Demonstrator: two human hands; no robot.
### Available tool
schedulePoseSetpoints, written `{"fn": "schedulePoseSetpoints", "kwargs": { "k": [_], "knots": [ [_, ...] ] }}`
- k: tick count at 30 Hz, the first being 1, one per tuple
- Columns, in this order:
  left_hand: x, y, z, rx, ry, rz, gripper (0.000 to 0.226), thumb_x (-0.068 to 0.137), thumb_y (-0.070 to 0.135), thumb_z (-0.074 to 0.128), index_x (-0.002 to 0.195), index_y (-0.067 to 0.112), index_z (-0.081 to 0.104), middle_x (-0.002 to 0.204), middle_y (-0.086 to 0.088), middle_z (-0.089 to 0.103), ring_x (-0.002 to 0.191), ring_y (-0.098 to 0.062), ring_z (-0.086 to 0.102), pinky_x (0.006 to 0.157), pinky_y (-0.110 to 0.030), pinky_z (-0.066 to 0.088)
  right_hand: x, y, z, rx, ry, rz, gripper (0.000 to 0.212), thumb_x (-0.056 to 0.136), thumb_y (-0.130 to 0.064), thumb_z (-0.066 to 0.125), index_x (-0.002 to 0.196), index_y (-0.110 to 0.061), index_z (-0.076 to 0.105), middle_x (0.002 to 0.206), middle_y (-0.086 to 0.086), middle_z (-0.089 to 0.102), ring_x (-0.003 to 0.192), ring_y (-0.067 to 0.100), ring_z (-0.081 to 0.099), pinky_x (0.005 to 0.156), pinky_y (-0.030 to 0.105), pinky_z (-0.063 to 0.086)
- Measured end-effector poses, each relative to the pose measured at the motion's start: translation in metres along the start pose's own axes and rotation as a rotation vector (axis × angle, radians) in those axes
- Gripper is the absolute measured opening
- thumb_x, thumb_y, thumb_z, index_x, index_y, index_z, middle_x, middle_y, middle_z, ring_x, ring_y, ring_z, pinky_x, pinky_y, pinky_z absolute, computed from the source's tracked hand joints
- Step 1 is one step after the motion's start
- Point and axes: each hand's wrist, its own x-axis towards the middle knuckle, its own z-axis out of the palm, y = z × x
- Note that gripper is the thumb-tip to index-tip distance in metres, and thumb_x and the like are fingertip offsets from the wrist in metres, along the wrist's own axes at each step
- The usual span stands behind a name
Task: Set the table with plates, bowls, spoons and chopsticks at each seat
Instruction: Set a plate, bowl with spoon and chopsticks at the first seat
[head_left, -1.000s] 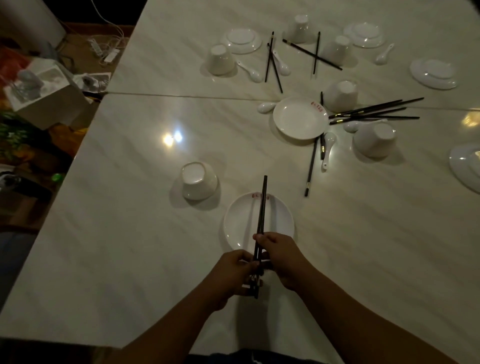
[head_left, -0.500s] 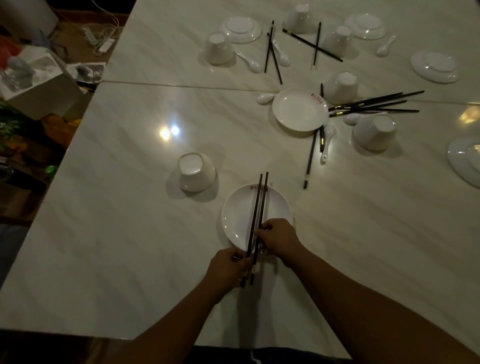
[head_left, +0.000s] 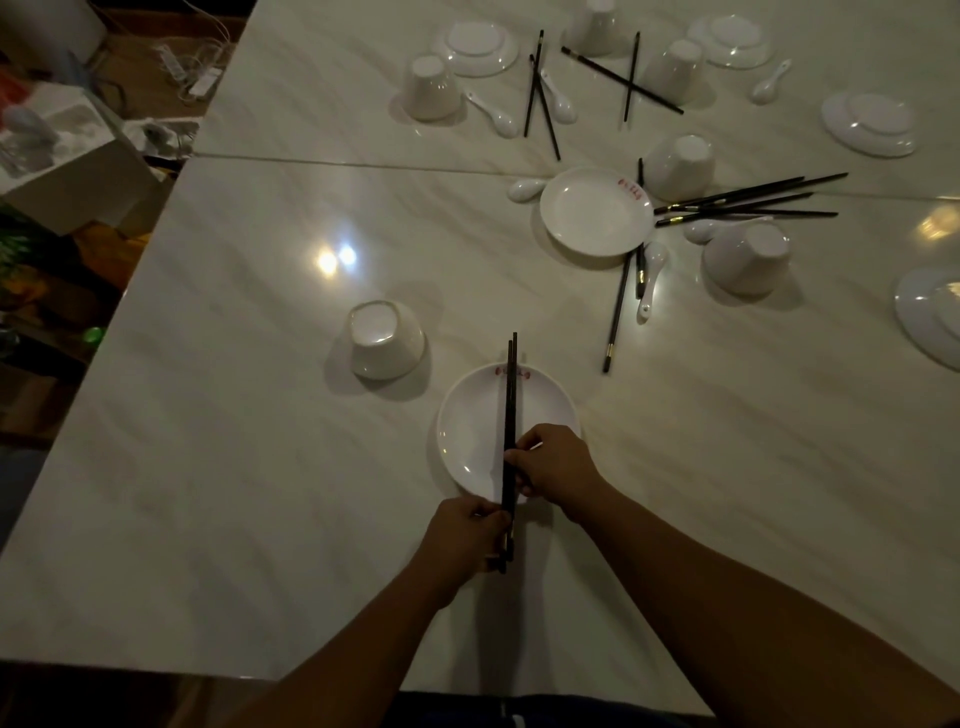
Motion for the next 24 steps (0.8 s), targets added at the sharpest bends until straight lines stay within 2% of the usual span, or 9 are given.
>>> {"fn": "schedulePoseSetpoints", "kwargs": {
  "k": [3, 7, 9, 11, 18, 24],
  "knots": [
    [0.0001, -0.0005, 0.0013, -0.04, 0.013, -0.007, 0.009, 0.088, 0.01, 0.06, 0.086, 0.004, 0.066, 0.071, -0.012, 0.06, 0.061, -0.02, 0.058, 0.065, -0.033, 0.056, 0.0021, -0.0008, -0.001, -0.01, -0.002, -0.009, 0.015, 0.086, -0.016, 0.068, 0.094, -0.005, 0.063, 0.083, 0.017, 0.07, 0.063, 0.022, 0.066, 0.064, 0.033, 0.06],
    [0.0002, -0.0017, -0.0007, -0.033, 0.012, -0.006, 0.014, 0.088, 0.011, 0.06, 0.086, -0.001, 0.066, 0.063, -0.011, 0.057, 0.052, -0.02, 0.054, 0.062, -0.035, 0.053, 0.0038, -0.0019, -0.0017, -0.008, -0.021, -0.001, 0.014, 0.087, -0.017, 0.067, 0.094, -0.006, 0.062, 0.084, 0.018, 0.07, 0.065, 0.023, 0.067, 0.066, 0.034, 0.06],
    [-0.0007, -0.0006, -0.0013, -0.004, 0.008, -0.01, 0.016, 0.089, 0.011, 0.059, 0.089, -0.003, 0.066, 0.063, -0.011, 0.058, 0.049, -0.018, 0.054, 0.055, -0.03, 0.051, 0.0041, -0.0012, -0.0017, -0.007, -0.03, 0.005, 0.014, 0.087, -0.018, 0.066, 0.094, -0.007, 0.062, 0.083, 0.017, 0.07, 0.064, 0.022, 0.066, 0.064, 0.034, 0.06],
    [-0.0011, 0.0008, -0.0008, 0.011, 0.002, -0.01, 0.016, 0.089, 0.012, 0.059, 0.091, -0.002, 0.066, 0.065, -0.01, 0.06, 0.05, -0.016, 0.057, 0.053, -0.028, 0.052, 0.004, -0.0001, -0.0022, -0.008, -0.036, 0.004, 0.014, 0.087, -0.018, 0.066, 0.093, -0.007, 0.062, 0.081, 0.016, 0.069, 0.061, 0.021, 0.065, 0.062, 0.033, 0.06],
    [-0.0002, 0.0012, 0.0012, -0.008, 0.017, -0.015, 0.015, 0.088, 0.015, 0.062, 0.086, 0.002, 0.068, 0.068, -0.012, 0.063, 0.058, -0.021, 0.06, 0.062, -0.033, 0.053, 0.0029, 0.0009, -0.0069, -0.005, -0.086, 0.011, 0.012, 0.088, -0.017, 0.066, 0.09, -0.005, 0.063, 0.083, 0.018, 0.07, 0.066, 0.024, 0.068, 0.069, 0.036, 0.061],
    [-0.0011, 0.0048, 0.0027, 0.014, 0.036, -0.019, 0.014, 0.089, 0.018, 0.062, 0.083, 0.006, 0.068, 0.072, -0.011, 0.066, 0.056, -0.016, 0.062, 0.056, -0.027, 0.054, 0.003, 0.0027, -0.0099, -0.005, -0.129, 0.015, 0.013, 0.086, -0.017, 0.067, 0.09, -0.005, 0.064, 0.085, 0.018, 0.071, 0.076, 0.03, 0.072, 0.074, 0.041, 0.061]
  ]
}}
